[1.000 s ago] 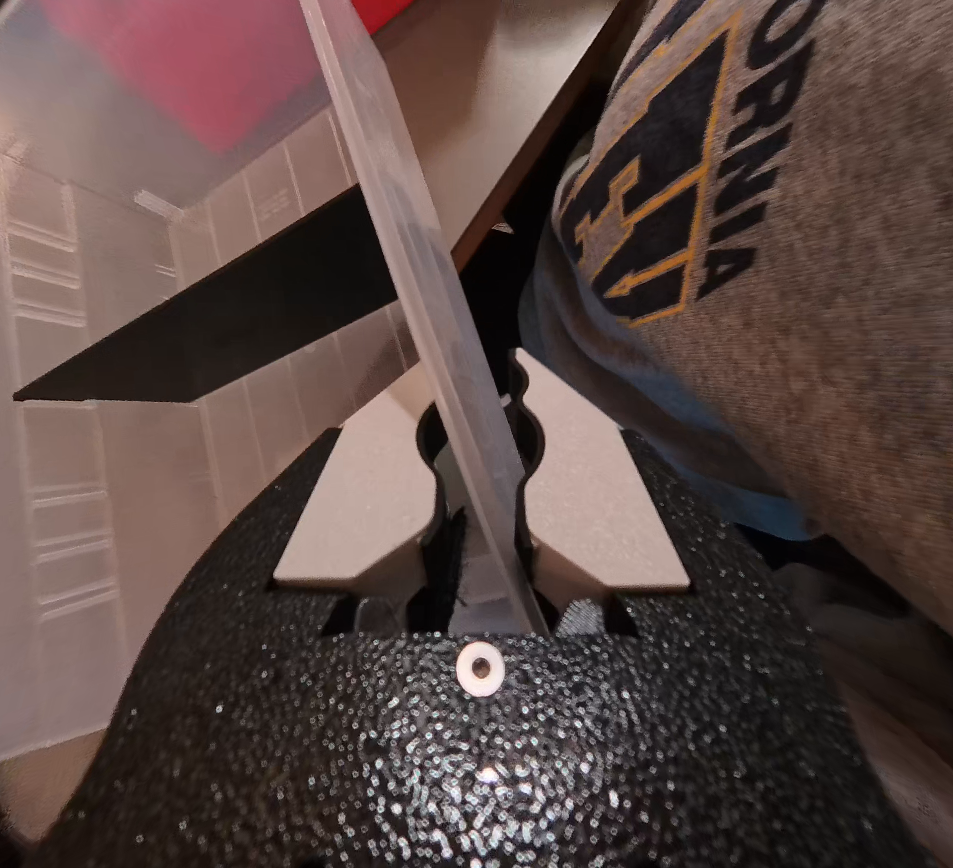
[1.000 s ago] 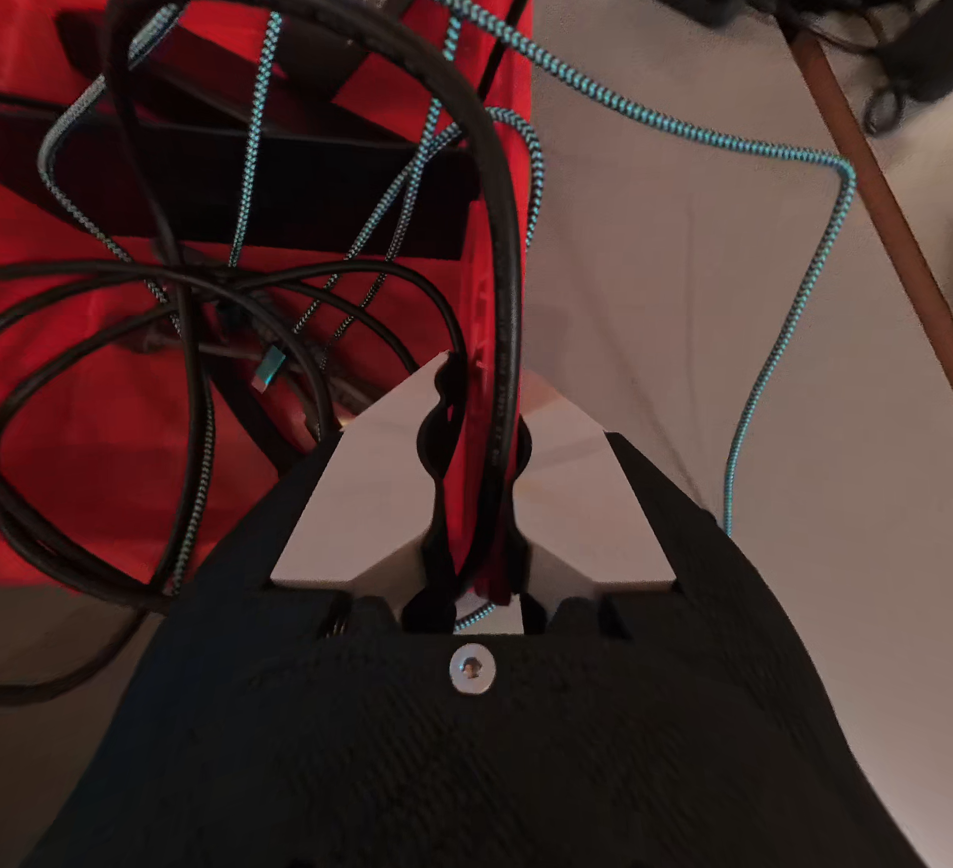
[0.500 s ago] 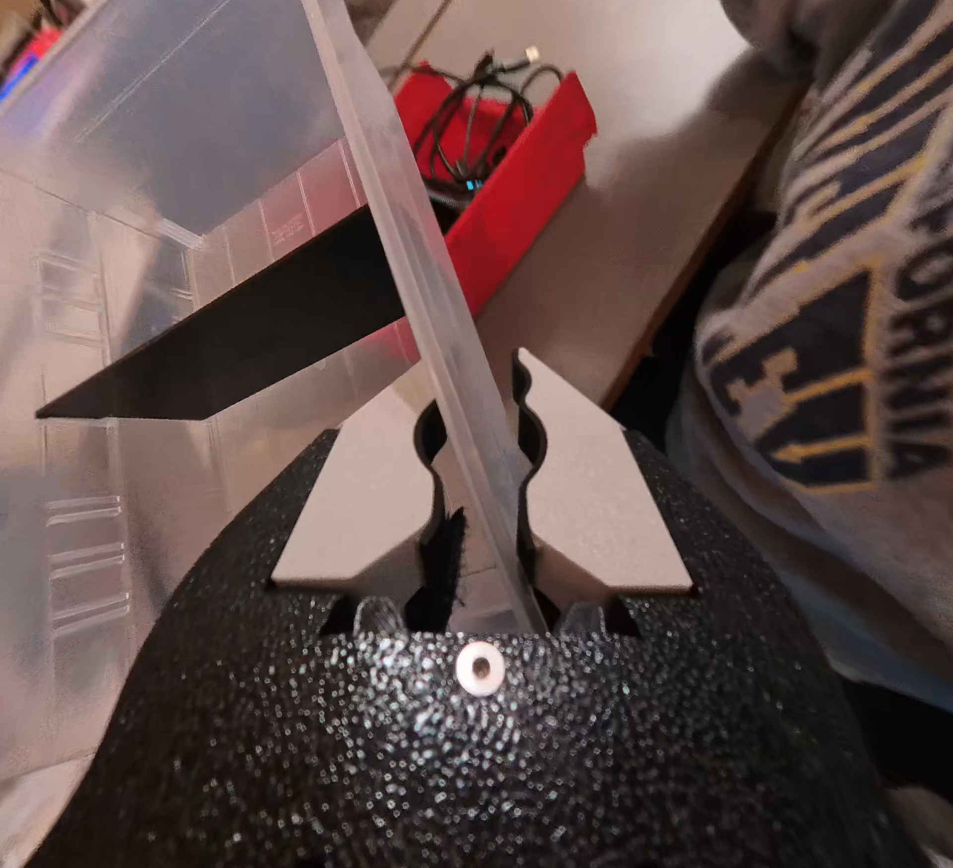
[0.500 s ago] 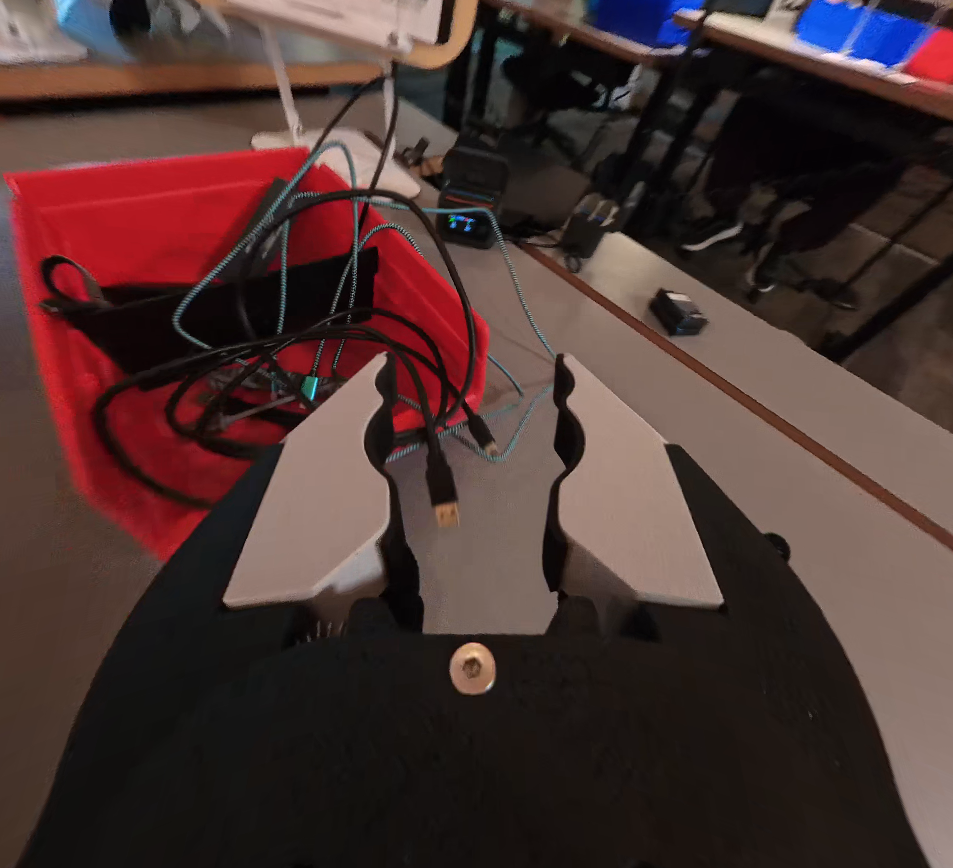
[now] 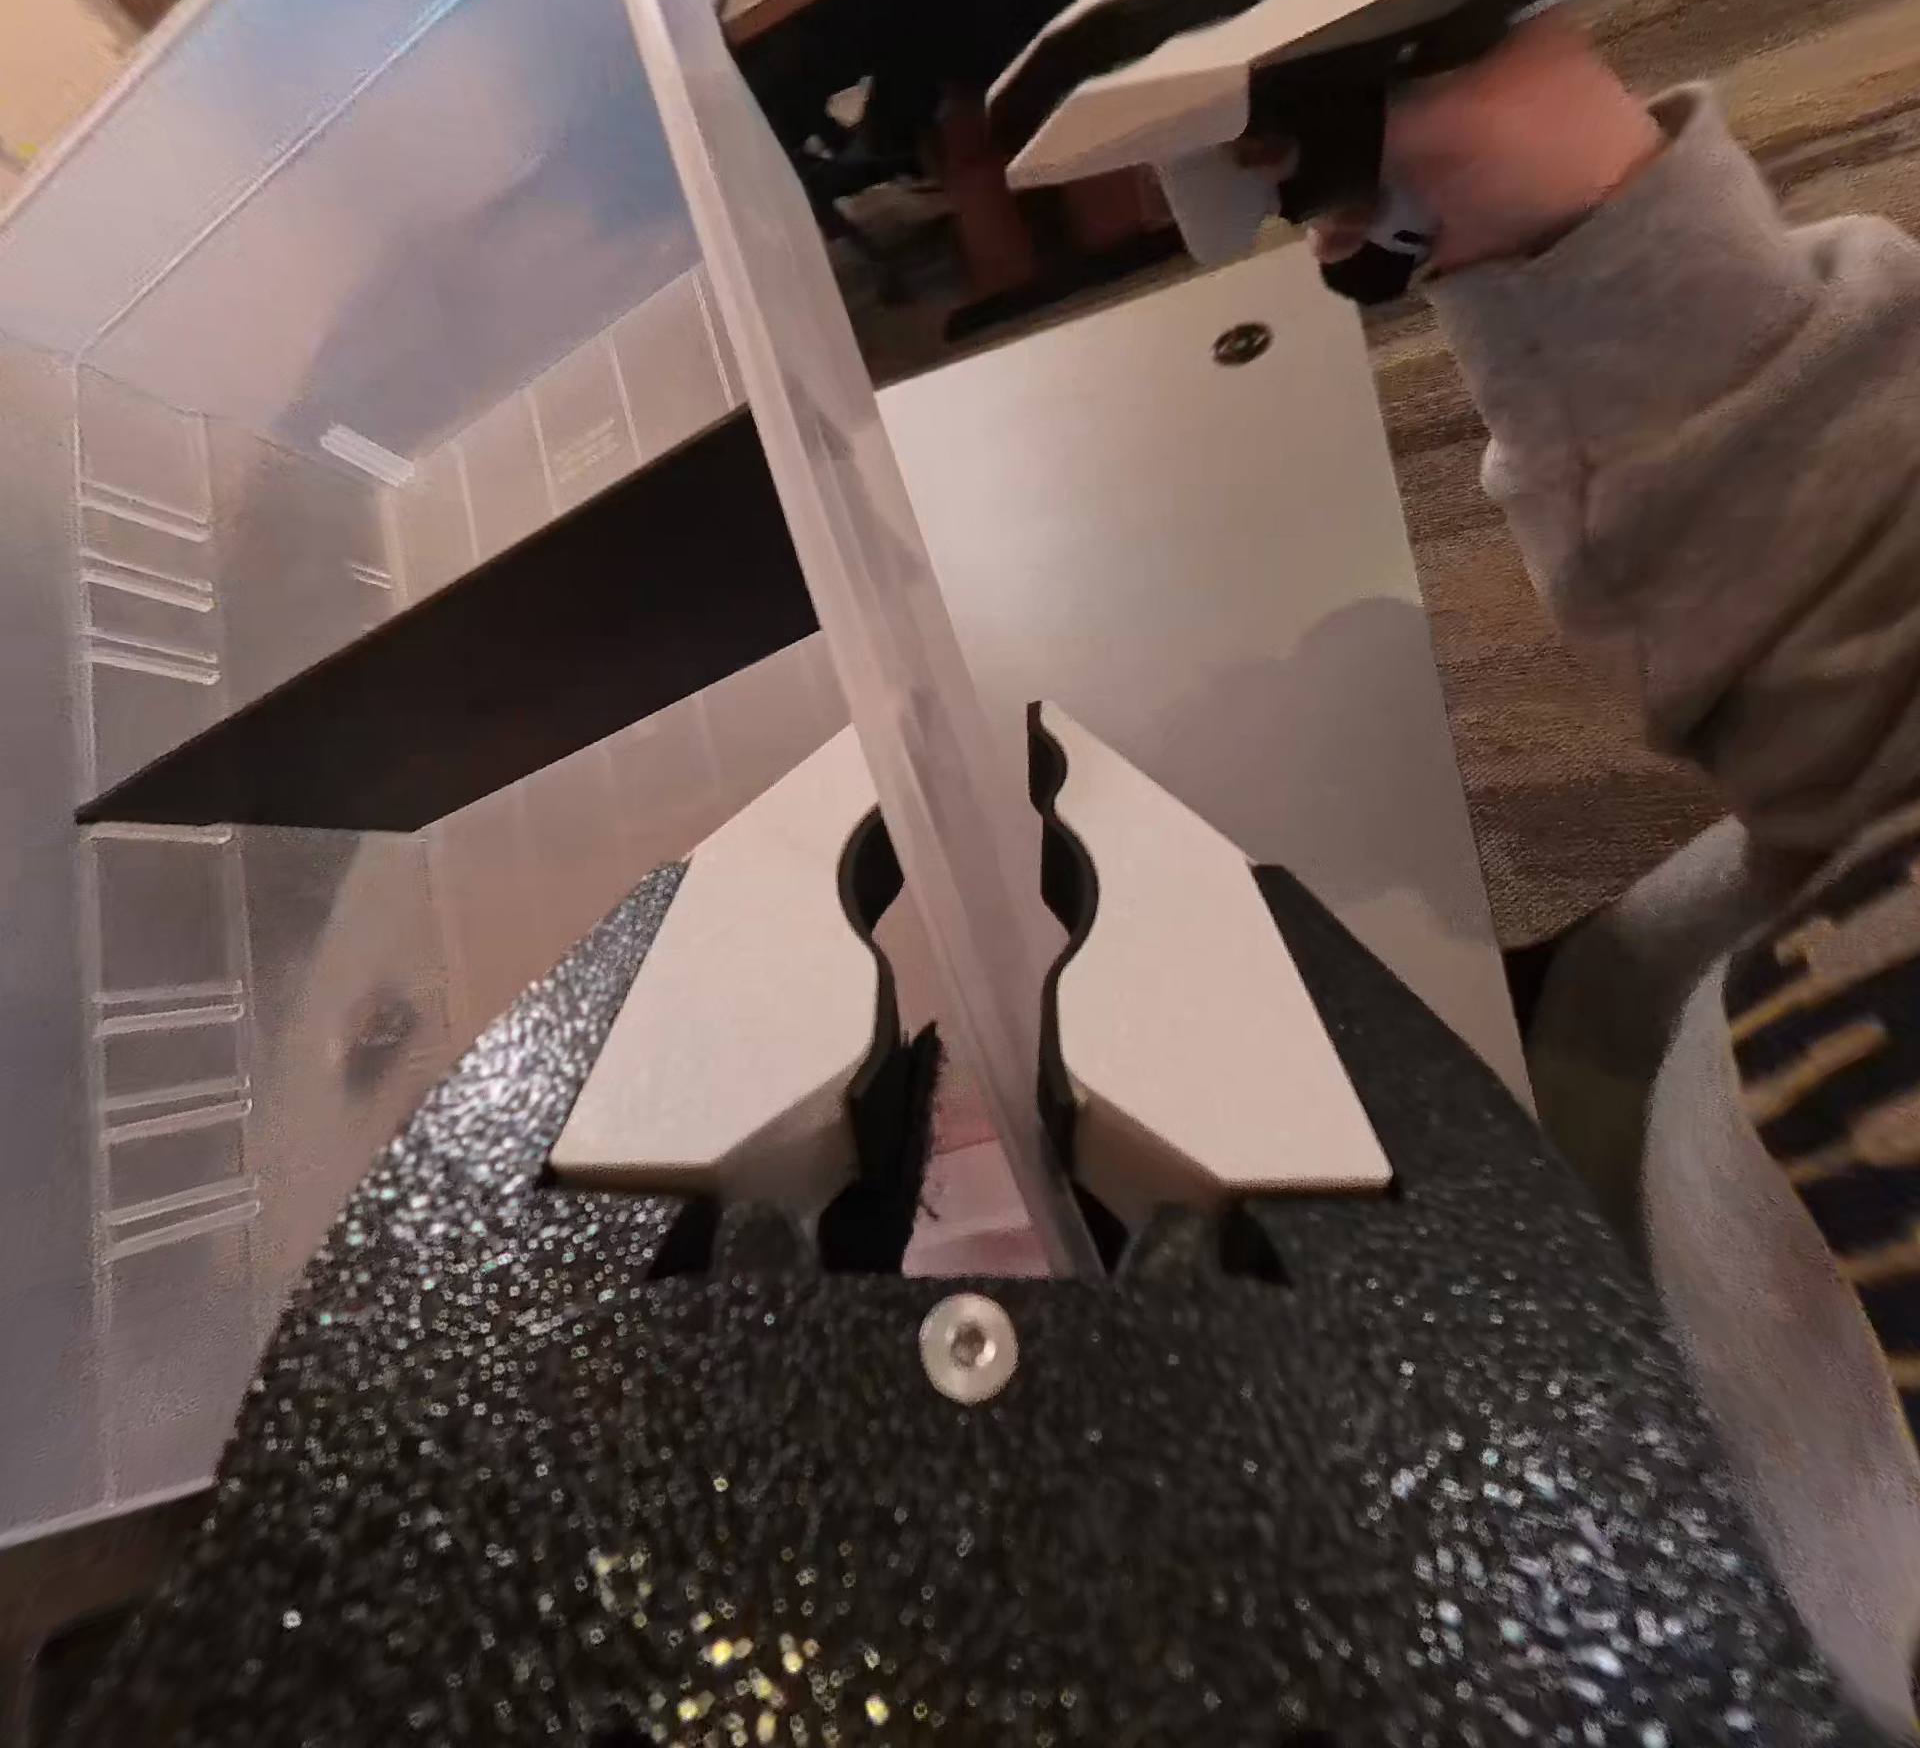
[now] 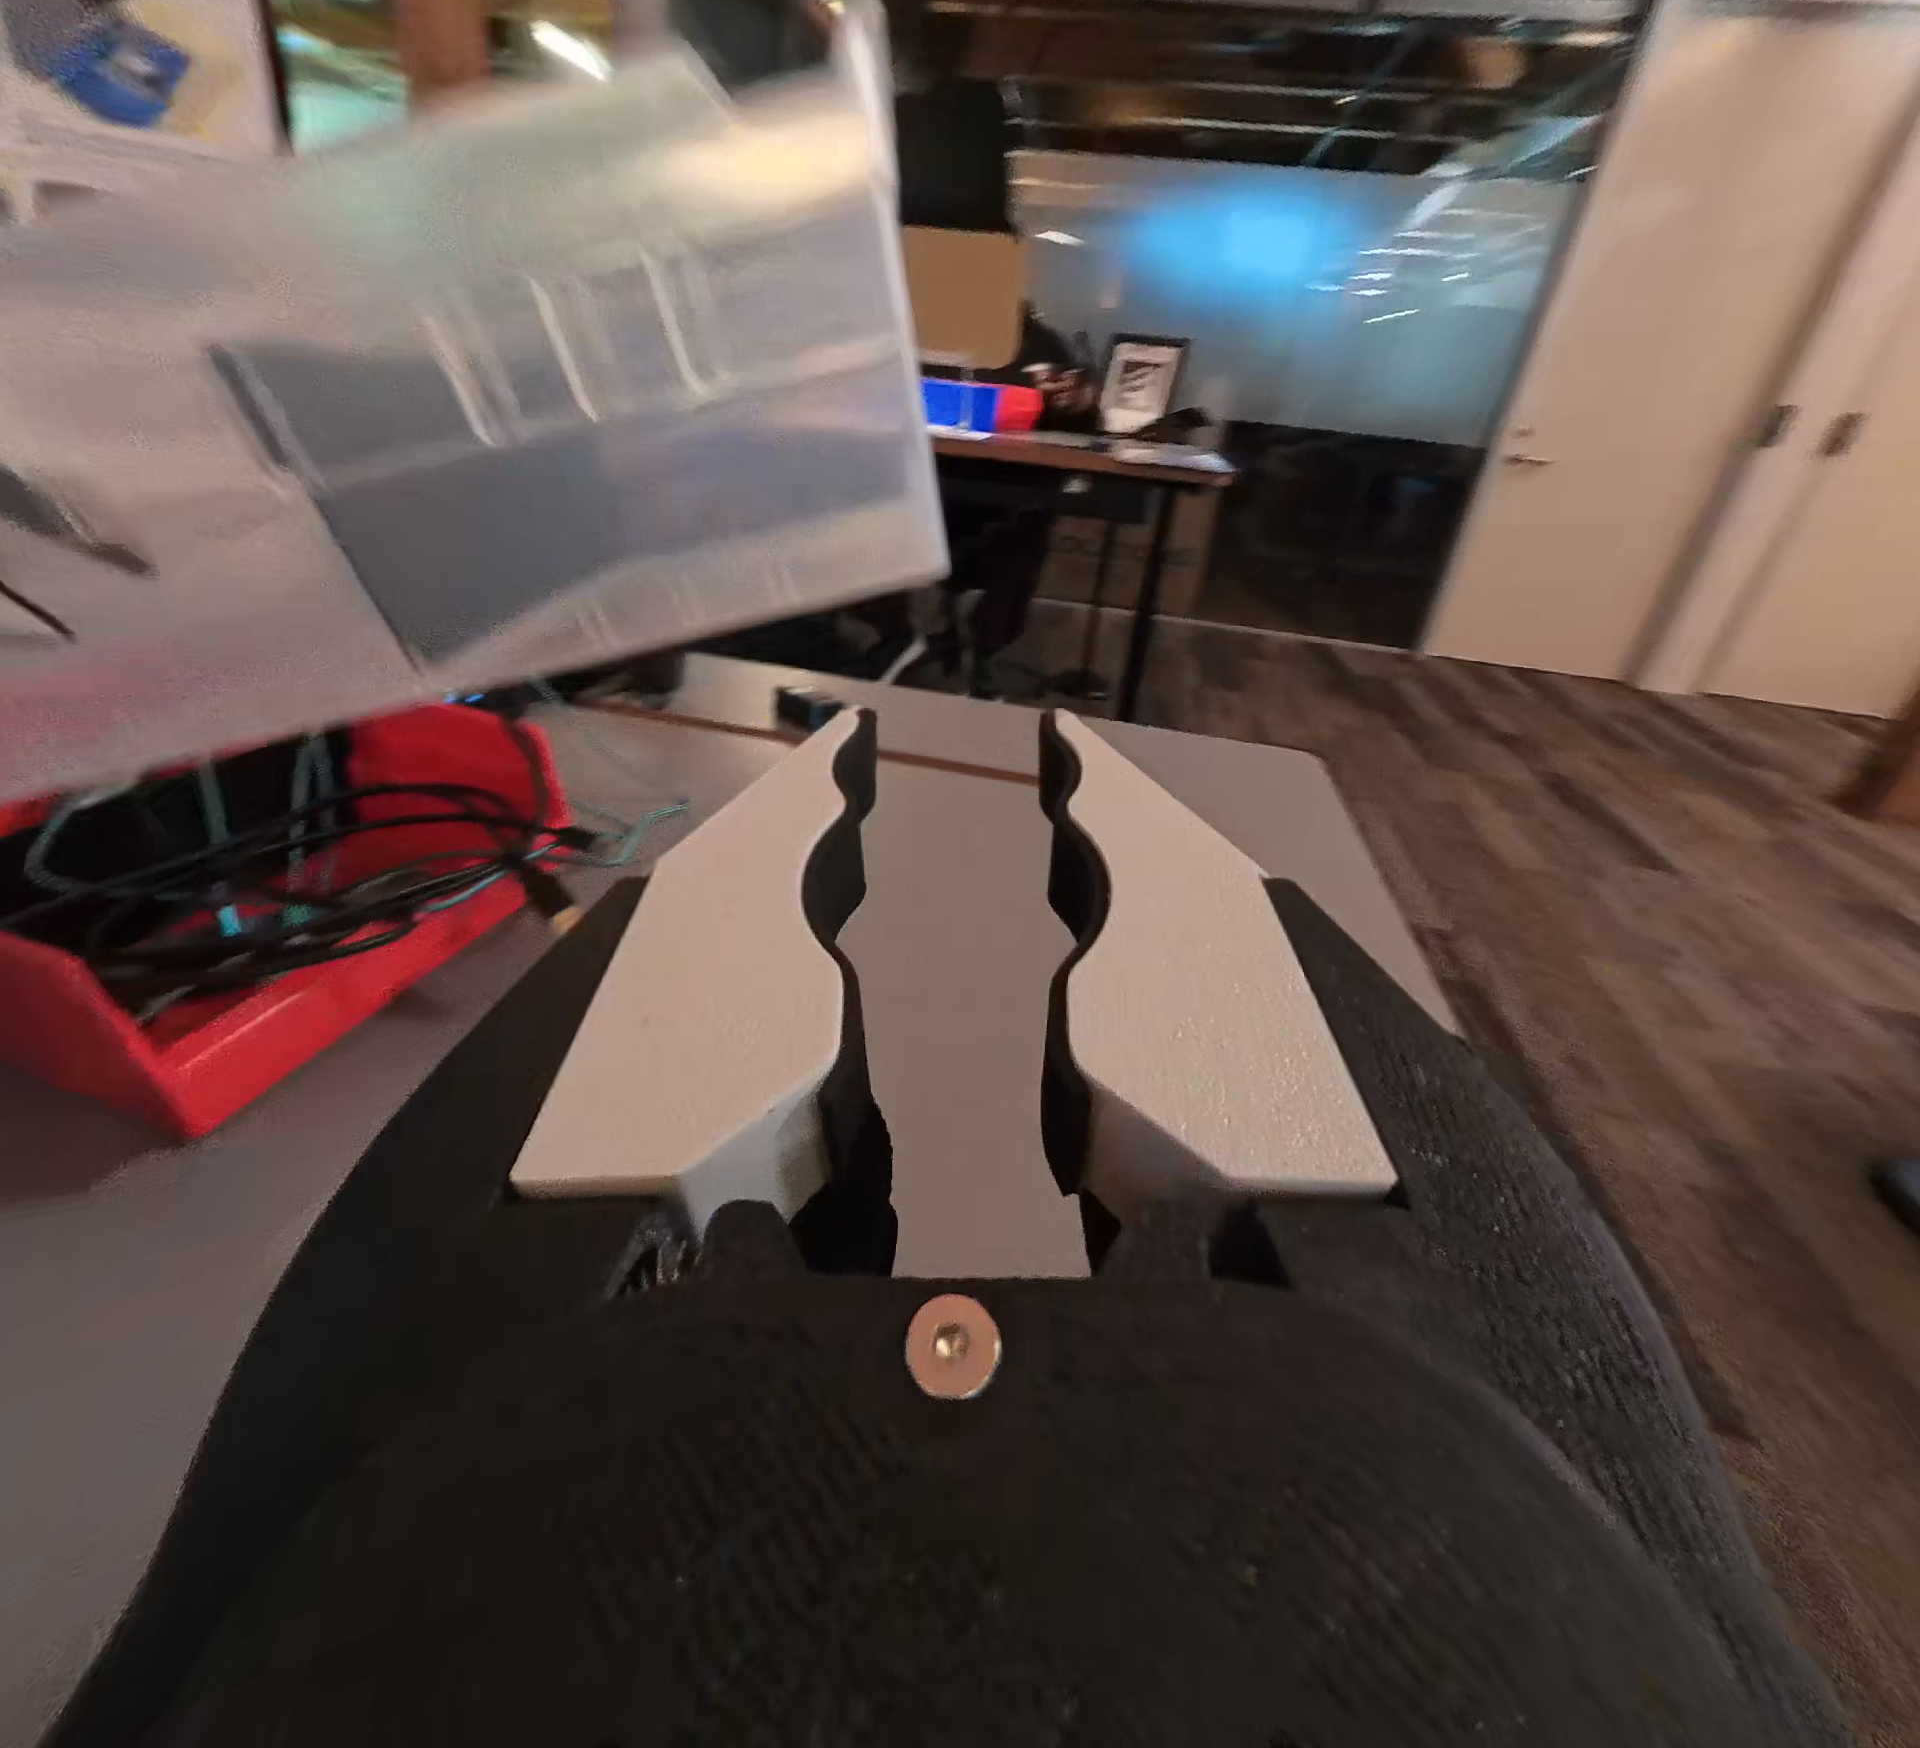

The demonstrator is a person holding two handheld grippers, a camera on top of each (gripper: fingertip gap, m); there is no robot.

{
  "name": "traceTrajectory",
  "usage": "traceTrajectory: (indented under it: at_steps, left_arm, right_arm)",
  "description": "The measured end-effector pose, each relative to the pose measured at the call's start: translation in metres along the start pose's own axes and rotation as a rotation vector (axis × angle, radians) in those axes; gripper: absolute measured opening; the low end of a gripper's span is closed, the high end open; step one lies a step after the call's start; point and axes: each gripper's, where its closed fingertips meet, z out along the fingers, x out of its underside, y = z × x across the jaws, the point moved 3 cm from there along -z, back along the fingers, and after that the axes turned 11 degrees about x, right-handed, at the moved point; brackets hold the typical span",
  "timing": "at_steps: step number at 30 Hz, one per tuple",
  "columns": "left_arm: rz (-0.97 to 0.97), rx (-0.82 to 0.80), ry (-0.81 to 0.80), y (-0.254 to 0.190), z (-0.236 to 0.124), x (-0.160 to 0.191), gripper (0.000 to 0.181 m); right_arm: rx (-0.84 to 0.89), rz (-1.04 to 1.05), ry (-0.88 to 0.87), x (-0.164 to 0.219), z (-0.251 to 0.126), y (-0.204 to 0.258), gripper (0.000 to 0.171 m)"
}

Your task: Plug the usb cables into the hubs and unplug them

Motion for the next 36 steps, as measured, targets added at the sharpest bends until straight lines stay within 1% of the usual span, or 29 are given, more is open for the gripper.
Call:
traceTrajectory:
  at_steps: [3, 6, 8, 10, 12, 15, 18, 20, 22, 29, 32, 34, 36]
  left_arm:
    - [-0.018, 0.068, 0.03, 0.006, 0.066, -0.016, 0.019]
    - [-0.014, 0.084, 0.111, 0.006, 0.126, -0.011, 0.02]
    - [0.001, 0.083, 0.186, 0.005, 0.161, 0.002, 0.019]
    - [-0.018, 0.086, 0.228, 0.004, 0.19, 0.013, 0.019]
    - [-0.06, 0.087, 0.236, 0.005, 0.215, 0.021, 0.019]
    - [-0.134, 0.05, 0.217, 0.012, 0.243, 0.032, 0.02]
    - [-0.2, -0.007, 0.221, 0.021, 0.261, 0.045, 0.021]
    - [-0.207, -0.044, 0.245, 0.025, 0.268, 0.055, 0.022]
    - [-0.205, -0.072, 0.256, 0.028, 0.271, 0.062, 0.024]
    - [-0.23, -0.06, 0.229, 0.032, 0.271, 0.063, 0.025]
    - [-0.235, -0.067, 0.195, 0.035, 0.273, 0.062, 0.033]
    - [-0.234, -0.087, 0.163, 0.037, 0.273, 0.06, 0.041]
    - [-0.202, -0.121, 0.143, 0.038, 0.268, 0.058, 0.057]
  right_arm:
    - [0.163, 0.005, -0.04, -0.009, -0.021, -0.036, 0.029]
    - [0.278, 0.032, -0.083, -0.01, -0.037, -0.067, 0.027]
    - [0.297, 0.078, -0.066, -0.003, -0.041, -0.082, 0.028]
    - [0.308, 0.139, -0.046, 0.007, -0.04, -0.093, 0.031]
    - [0.28, 0.196, -0.015, 0.017, -0.035, -0.094, 0.026]
    - [0.236, 0.235, 0.077, 0.034, -0.019, -0.086, 0.025]
    - [0.23, 0.18, 0.186, 0.052, -0.003, -0.073, 0.027]
    - [0.217, 0.14, 0.229, 0.058, 0.004, -0.065, 0.028]
    - [0.203, 0.119, 0.236, 0.059, 0.008, -0.059, 0.028]
    - [0.169, 0.133, 0.231, 0.06, 0.014, -0.051, 0.028]
    - [0.162, 0.13, 0.237, 0.061, 0.016, -0.048, 0.029]
    - [0.182, 0.13, 0.23, 0.06, 0.018, -0.048, 0.039]
    - [0.21, 0.141, 0.212, 0.058, 0.02, -0.05, 0.05]
